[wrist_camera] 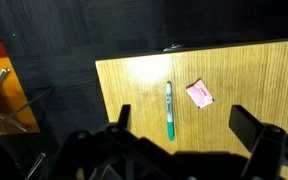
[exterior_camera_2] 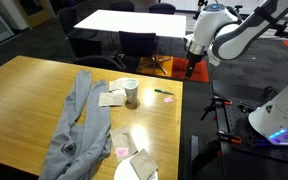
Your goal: Put the green pen inside the white cup
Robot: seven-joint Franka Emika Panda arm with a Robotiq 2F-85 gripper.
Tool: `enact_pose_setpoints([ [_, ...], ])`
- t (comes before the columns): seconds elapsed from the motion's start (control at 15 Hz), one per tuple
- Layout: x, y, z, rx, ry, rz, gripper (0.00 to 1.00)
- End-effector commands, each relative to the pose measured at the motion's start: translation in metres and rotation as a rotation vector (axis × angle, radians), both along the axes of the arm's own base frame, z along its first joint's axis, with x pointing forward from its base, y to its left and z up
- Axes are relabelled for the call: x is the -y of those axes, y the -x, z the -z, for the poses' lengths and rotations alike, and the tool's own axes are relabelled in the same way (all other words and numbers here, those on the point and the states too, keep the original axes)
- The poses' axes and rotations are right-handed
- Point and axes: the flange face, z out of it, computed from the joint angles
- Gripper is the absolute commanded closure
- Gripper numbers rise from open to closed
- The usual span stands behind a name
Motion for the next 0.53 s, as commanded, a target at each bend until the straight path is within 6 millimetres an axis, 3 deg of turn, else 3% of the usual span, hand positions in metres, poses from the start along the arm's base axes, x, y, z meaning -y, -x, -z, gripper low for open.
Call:
enact_pose_setpoints([
  [0.0,0.003,-0.024,0.012,0.019,0.01,-0.003,0.0],
  [0.47,0.006,-0.056,0.043,0.03,0.021,-0.04,0.0],
])
